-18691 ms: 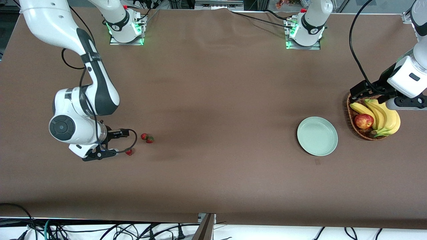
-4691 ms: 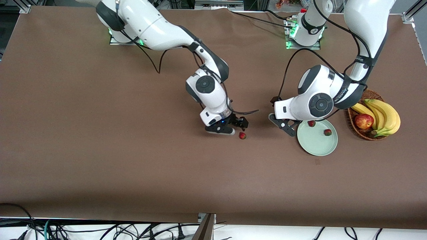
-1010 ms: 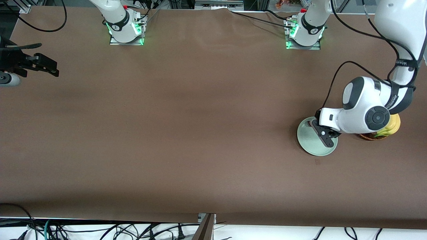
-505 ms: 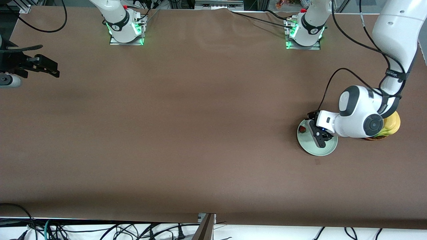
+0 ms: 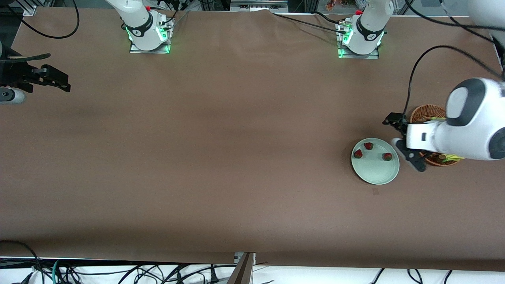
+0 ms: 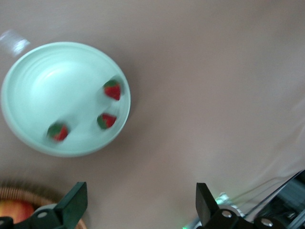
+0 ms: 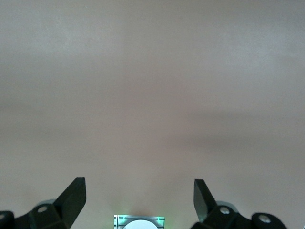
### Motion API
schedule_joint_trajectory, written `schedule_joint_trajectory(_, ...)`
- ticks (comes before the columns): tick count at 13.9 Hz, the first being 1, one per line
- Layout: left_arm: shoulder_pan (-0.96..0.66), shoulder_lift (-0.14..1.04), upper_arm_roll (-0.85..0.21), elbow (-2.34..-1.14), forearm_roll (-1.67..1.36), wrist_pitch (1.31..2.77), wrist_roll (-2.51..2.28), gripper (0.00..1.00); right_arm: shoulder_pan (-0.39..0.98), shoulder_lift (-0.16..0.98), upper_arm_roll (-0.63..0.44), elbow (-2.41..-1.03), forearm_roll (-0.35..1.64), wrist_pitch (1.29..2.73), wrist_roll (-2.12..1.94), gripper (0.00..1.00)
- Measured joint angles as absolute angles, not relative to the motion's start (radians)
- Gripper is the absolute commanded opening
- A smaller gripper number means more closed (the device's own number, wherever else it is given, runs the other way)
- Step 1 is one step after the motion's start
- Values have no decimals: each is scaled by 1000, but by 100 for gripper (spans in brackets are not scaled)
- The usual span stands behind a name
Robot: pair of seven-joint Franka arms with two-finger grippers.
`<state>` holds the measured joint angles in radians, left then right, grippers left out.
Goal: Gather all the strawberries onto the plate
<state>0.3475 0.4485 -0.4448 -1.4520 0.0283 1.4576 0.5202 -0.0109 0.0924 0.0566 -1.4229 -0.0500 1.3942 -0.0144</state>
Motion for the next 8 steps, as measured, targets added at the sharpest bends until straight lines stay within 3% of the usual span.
schedule_joint_trajectory(5,334,295,-433,-1376,29,1400,233,100,-11,93,57,-1422,-50,1395,-15,100)
schedule_joint_trajectory(8,150,168,-219,-1432,29,1440,193,100,-11,93,57,-1422,-50,1395,-15,100)
